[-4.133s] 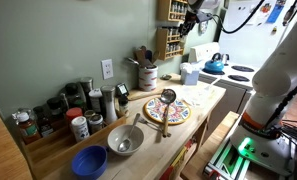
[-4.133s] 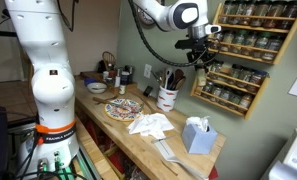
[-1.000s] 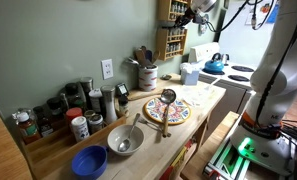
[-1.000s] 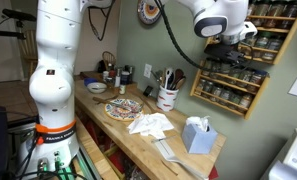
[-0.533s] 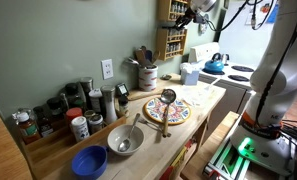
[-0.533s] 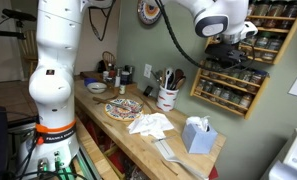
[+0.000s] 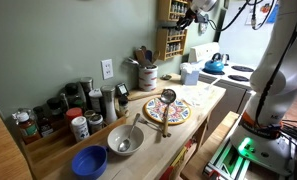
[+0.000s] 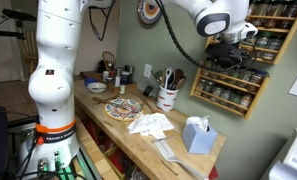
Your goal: Put the bottle on the bottom shelf
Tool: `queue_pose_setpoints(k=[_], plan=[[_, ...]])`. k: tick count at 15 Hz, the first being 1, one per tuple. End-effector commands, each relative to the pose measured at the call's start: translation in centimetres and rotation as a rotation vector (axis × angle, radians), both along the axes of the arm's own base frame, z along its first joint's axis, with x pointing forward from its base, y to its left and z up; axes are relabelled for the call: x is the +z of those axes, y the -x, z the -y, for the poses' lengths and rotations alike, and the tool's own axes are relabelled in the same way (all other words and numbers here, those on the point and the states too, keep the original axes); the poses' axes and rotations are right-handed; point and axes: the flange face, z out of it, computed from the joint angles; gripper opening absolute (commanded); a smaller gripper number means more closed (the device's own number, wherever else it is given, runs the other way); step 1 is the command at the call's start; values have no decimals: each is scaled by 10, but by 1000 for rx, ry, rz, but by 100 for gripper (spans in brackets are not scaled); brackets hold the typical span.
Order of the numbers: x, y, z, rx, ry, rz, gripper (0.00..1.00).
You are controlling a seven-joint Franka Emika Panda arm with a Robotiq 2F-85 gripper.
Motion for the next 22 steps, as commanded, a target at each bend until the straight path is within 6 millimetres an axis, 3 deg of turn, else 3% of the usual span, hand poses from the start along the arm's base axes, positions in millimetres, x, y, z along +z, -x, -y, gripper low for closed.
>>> queue_pose_setpoints(k=[1,2,3,4,13,22], plan=[[-3,6,0,4,-5,-116,98],[-4,6,0,7,-7,-135,90],[-5,5,1,9,-4,-144,72],[-6,4,1,9,-4,-151,70],[-10,-4,9,-30,-26,-72,1],[2,-6,9,-80,-59,74,0]])
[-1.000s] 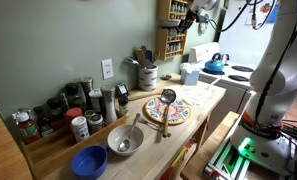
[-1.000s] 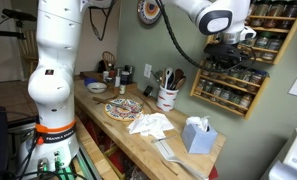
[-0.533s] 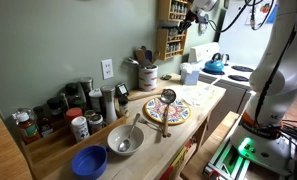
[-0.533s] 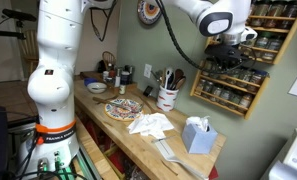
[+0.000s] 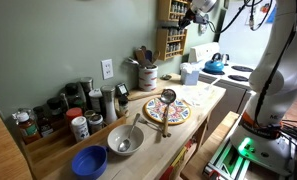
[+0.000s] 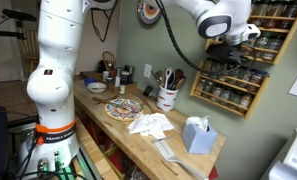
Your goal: Put the bottle on the bottom shelf
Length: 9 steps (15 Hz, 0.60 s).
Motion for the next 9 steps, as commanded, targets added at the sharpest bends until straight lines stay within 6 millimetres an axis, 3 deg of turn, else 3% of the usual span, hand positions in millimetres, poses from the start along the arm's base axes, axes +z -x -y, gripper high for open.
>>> queue_pose_setpoints(k=[1,9], plan=[[4,-1,-1,0,-2,34,0],[1,7,0,-12,11,-14,0]])
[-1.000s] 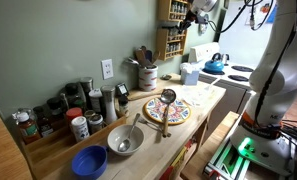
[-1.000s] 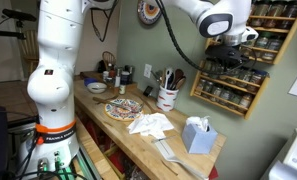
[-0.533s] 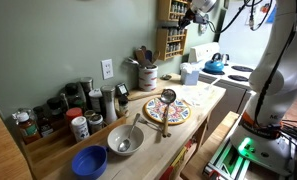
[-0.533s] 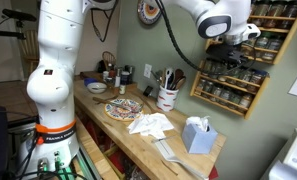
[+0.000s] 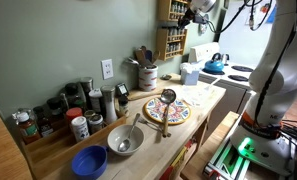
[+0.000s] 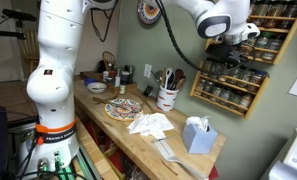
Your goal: Put the bottle on the bottom shelf
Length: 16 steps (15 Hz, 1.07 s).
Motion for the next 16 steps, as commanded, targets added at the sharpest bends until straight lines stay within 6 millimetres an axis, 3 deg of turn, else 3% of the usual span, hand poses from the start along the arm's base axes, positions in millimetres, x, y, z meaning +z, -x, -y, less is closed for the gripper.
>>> queue_pose_setpoints(k=[1,5,10,16], plan=[[-2,11,3,-9,14,-52,0],[1,20,7,-28,75,-102,0],[18,21,7,-73,78,35,0],[-4,19,11,-118,-24,143,0]])
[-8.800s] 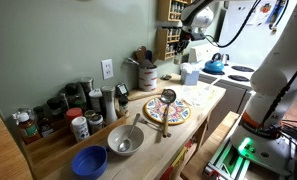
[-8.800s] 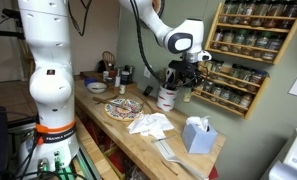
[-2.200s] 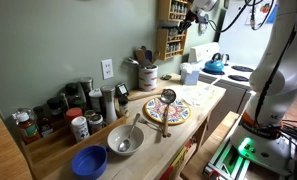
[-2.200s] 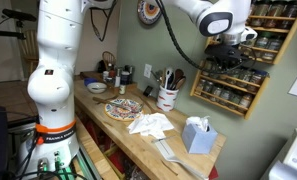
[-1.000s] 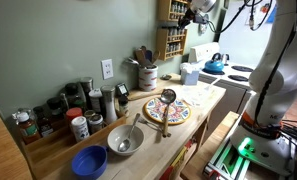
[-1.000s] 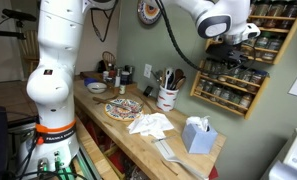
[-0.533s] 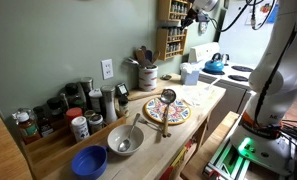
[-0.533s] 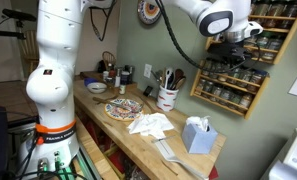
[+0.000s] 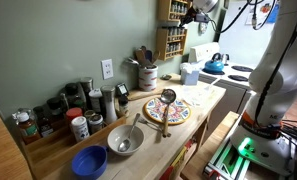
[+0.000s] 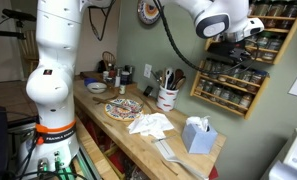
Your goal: Put the bottle on the bottom shelf
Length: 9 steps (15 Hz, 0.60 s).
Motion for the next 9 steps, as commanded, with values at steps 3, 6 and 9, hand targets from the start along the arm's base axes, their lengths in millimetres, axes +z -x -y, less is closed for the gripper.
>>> queue_pose_setpoints(k=[3,6,9], plan=[[-25,9,4,-29,-88,140,0],[-30,14,6,-12,-111,212,0],[-30,18,8,18,-122,279,0]])
